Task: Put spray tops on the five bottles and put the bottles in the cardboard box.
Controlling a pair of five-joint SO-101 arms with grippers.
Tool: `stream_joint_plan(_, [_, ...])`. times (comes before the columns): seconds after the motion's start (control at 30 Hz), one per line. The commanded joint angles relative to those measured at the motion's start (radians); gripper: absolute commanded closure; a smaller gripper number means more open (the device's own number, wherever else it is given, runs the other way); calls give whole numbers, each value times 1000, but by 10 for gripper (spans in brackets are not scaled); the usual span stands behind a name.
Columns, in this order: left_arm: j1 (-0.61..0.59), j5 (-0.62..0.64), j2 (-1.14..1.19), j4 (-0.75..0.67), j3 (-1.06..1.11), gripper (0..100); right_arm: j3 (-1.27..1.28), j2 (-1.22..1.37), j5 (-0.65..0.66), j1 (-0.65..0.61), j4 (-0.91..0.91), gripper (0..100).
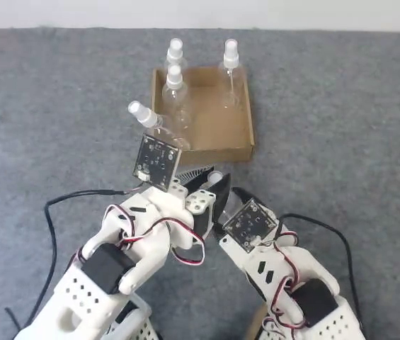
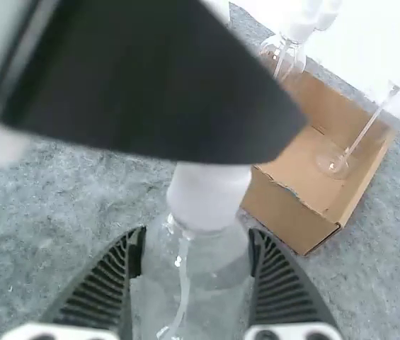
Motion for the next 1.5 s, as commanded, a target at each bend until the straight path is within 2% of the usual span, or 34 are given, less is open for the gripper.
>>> stream_joint_plan(0.0, [32, -55, -6, 28, -2, 983, -21, -24, -18, 28, -38, 969])
stream_joint_plan(0.07, [41, -55, -6, 38, -2, 965, -20, -24, -18, 28, -38, 969])
stream_joint_plan(0.27, [35, -51, -6, 107, -5, 801, -18, -24, -18, 28, -38, 969])
stream_joint_plan(0.37, [35, -51, -6, 127, -10, 775, -18, -24, -18, 28, -38, 969])
stream_joint_plan(0.53, [35, -58, -6, 135, -10, 771, -17, -24, -17, 28, -38, 969])
stream_joint_plan(0.8, [35, -210, -8, 272, -67, 718, -17, -24, -18, 33, -38, 969])
stream_joint_plan(0.97, [34, -236, -8, 311, -82, 710, -15, -24, -18, 33, -38, 969])
stream_joint_plan(1.17, [-89, -238, -8, 310, -84, 709, -15, -24, -18, 65, -41, 969])
stream_joint_plan(1.27, [-138, -287, -8, 313, -84, 712, 0, -24, -18, 94, -71, 969])
stream_joint_plan(1.47, [-161, -313, -29, 336, -77, 713, 18, -24, -18, 99, -94, 969])
